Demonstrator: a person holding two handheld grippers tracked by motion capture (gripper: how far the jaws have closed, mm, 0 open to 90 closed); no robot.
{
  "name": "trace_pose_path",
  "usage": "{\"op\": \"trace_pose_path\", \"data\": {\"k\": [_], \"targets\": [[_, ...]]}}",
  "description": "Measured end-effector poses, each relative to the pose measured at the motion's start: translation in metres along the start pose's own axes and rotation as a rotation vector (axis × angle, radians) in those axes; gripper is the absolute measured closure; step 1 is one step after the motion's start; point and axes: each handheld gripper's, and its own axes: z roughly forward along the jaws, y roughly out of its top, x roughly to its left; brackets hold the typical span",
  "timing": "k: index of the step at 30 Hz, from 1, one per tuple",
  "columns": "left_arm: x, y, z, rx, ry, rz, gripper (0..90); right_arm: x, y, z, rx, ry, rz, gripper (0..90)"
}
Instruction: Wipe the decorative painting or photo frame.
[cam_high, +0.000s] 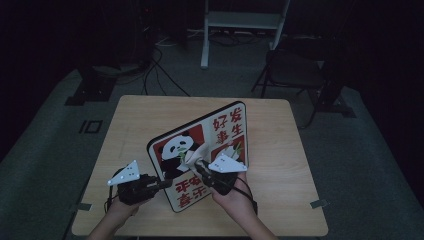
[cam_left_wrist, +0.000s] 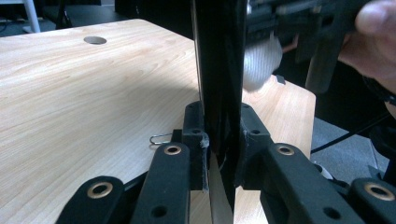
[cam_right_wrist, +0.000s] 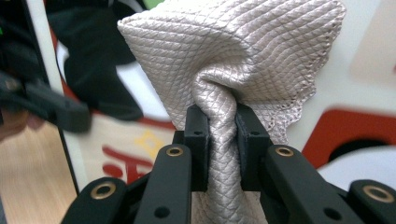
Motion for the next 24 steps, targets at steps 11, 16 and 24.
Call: {"op": "trace_pose_path", "data": {"k": [11, 16, 24], "targets": [[0.0, 0.0, 0.0, 0.001, -0.001, -0.001, 78.2, 0.0, -0.031, 0.005, 0.07, 0.007, 0.035, 77.8], [0.0, 0.0, 0.0, 0.002, 0.0, 0.0, 78.2, 0.001, -0.047, 0.007, 0.109, 0.014, 0.044, 77.7], [0.0, 0.0, 0.0, 0.002, 0.0, 0.0, 78.2, 0.0, -0.064, 0.011, 0.162, 0.018, 0.056, 77.8]]}}
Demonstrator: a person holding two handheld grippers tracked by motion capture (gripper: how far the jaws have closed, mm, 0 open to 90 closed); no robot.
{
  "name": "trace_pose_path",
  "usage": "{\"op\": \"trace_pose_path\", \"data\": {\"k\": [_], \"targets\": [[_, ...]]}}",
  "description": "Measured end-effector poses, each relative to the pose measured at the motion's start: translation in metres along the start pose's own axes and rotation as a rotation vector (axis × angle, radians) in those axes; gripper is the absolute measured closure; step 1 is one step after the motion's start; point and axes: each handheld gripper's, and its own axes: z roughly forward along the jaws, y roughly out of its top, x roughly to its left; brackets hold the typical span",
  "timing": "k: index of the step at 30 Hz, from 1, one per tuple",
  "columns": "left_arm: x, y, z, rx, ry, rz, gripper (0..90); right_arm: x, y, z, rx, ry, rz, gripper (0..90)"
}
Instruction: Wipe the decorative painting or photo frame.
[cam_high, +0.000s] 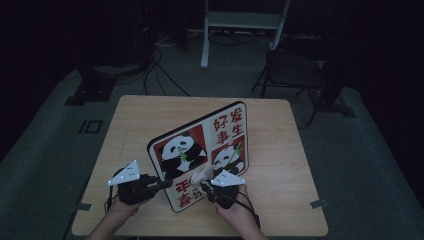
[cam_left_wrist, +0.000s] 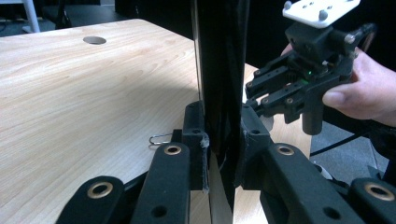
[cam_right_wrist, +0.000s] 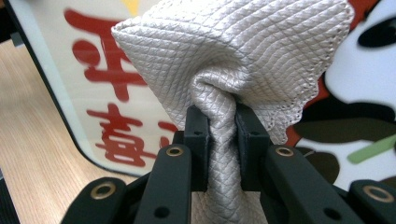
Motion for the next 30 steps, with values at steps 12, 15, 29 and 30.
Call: {"op": "trace_pose_path", "data": {"k": [12, 15, 29, 30], "targets": [[0.0, 0.0, 0.0, 0.001, 0.0, 0.002, 78.2, 0.0, -0.022, 0.011, 0.097, 0.011, 0.008, 77.7], [0.0, 0.0, 0.0, 0.001, 0.0, 0.001, 78.2, 0.0, -0.024, 0.012, 0.106, 0.017, 0.015, 77.7], [0.0, 0.0, 0.0, -0.002, -0.003, -0.002, 78.2, -0.001, -0.028, 0.014, 0.148, 0.032, 0.022, 77.7], [0.0, 0.0, 0.0, -0.002, -0.001, 0.0, 78.2, 0.0, -0.027, 0.013, 0.142, 0.035, 0.022, 77.7]]}}
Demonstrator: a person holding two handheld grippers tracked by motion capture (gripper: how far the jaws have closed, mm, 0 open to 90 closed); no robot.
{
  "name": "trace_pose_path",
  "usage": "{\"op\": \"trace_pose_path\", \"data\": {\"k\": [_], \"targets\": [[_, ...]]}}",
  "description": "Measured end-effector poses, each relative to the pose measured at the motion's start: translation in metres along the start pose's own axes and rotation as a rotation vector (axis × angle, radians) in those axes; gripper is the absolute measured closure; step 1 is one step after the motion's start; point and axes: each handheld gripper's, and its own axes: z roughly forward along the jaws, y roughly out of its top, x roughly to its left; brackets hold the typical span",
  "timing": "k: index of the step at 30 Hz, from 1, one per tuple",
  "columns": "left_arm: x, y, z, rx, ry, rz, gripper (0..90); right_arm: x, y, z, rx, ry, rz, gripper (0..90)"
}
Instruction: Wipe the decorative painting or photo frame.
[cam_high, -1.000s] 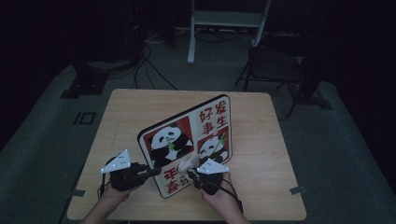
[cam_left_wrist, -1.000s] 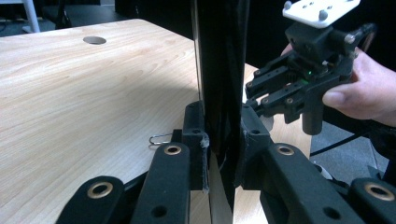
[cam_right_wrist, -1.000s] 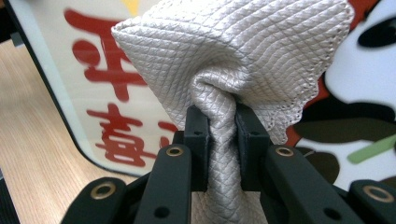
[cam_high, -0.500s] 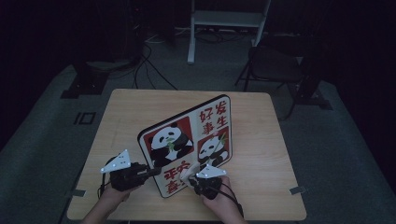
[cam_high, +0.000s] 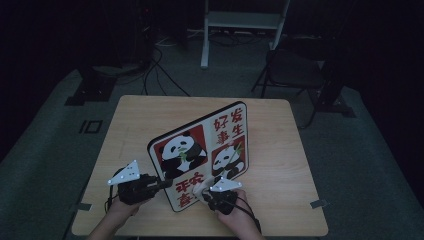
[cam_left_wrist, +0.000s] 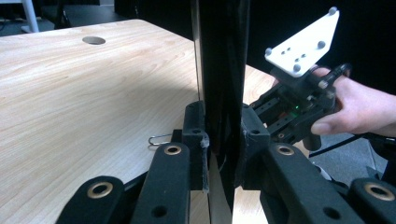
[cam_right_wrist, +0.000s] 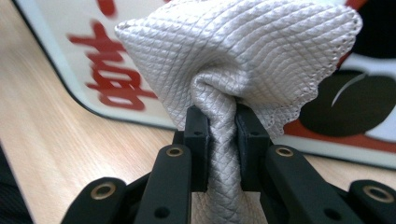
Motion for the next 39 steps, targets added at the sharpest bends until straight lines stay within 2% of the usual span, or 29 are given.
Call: {"op": "trace_pose_path", "data": {"k": [4, 12, 18, 22, 27, 29, 36, 39], "targets": [[0.0, 0.0, 0.0, -0.004, 0.0, -0.004, 78.0, 0.003, 0.013, -0.013, -0.057, 0.002, -0.009, 77.7], [0.0, 0.001, -0.001, -0.005, -0.002, 0.001, 77.3, 0.0, 0.048, -0.049, -0.206, -0.014, -0.018, 77.7], [0.002, 0.006, -0.011, -0.054, 0.005, -0.006, 74.0, -0.003, 0.073, -0.069, -0.291, -0.027, -0.028, 77.7], [0.002, 0.009, -0.017, -0.068, 0.019, -0.001, 74.0, -0.003, 0.089, -0.077, -0.342, -0.025, -0.033, 77.7], [0.001, 0.011, -0.022, -0.08, 0.03, -0.003, 74.0, 0.001, 0.108, -0.084, -0.372, -0.029, -0.065, 77.7], [0.001, 0.011, -0.024, -0.098, 0.016, -0.006, 74.1, 0.004, 0.117, -0.087, -0.394, -0.027, -0.074, 77.7], [-0.001, 0.014, -0.026, -0.087, 0.046, -0.004, 76.8, 0.012, 0.149, -0.098, -0.479, -0.014, -0.092, 77.6], [0.0, 0.014, -0.026, -0.087, 0.036, -0.015, 77.8, 0.016, 0.161, -0.1, -0.501, -0.012, -0.1, 77.6]]}}
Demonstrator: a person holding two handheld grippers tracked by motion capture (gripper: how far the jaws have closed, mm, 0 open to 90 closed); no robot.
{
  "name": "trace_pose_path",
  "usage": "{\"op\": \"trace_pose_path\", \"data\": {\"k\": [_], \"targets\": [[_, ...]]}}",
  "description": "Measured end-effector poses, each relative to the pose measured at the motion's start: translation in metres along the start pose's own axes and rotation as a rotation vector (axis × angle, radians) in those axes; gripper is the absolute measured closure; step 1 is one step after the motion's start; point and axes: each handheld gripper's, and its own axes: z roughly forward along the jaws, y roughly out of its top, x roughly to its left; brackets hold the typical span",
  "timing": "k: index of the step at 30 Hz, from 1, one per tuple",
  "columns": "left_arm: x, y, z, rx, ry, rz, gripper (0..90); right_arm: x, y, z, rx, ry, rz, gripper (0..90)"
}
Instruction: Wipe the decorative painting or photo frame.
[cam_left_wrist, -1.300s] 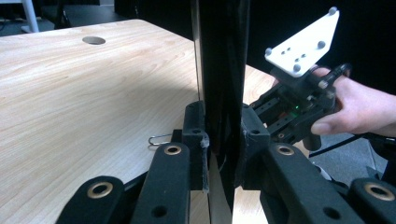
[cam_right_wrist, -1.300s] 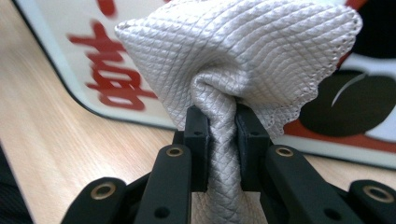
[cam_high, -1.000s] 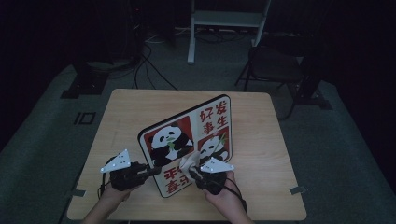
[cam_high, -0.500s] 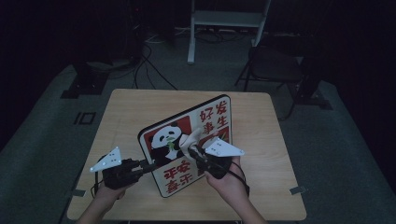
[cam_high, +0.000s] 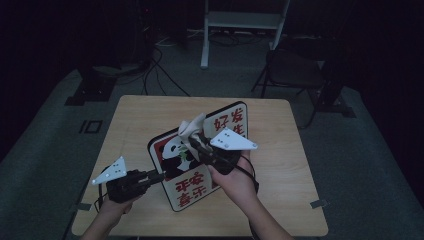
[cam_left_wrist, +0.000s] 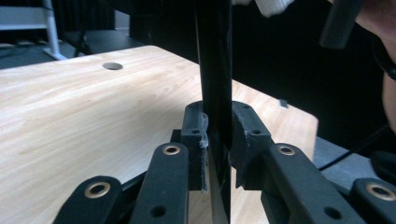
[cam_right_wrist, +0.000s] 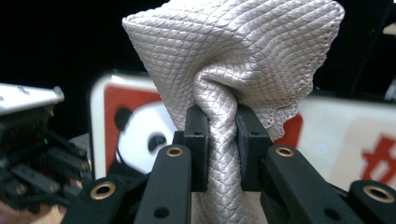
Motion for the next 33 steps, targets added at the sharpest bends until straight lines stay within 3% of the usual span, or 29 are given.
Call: {"op": "trace_pose_path", "data": {"k": [6, 11, 18, 33], "targets": [[0.0, 0.0, 0.0, -0.003, -0.007, 0.002, 78.3, 0.008, 0.011, 0.011, -0.021, -0.004, -0.027, 77.6], [0.001, -0.001, 0.0, -0.002, -0.009, 0.003, 78.3, 0.009, 0.003, 0.022, 0.003, -0.022, -0.039, 77.7], [-0.001, 0.0, 0.002, 0.003, -0.013, 0.009, 78.1, 0.011, -0.015, 0.021, 0.031, -0.027, -0.046, 77.7], [-0.001, 0.0, 0.002, 0.007, -0.004, 0.016, 78.0, 0.014, -0.07, 0.017, 0.129, -0.011, -0.008, 77.7]]}}
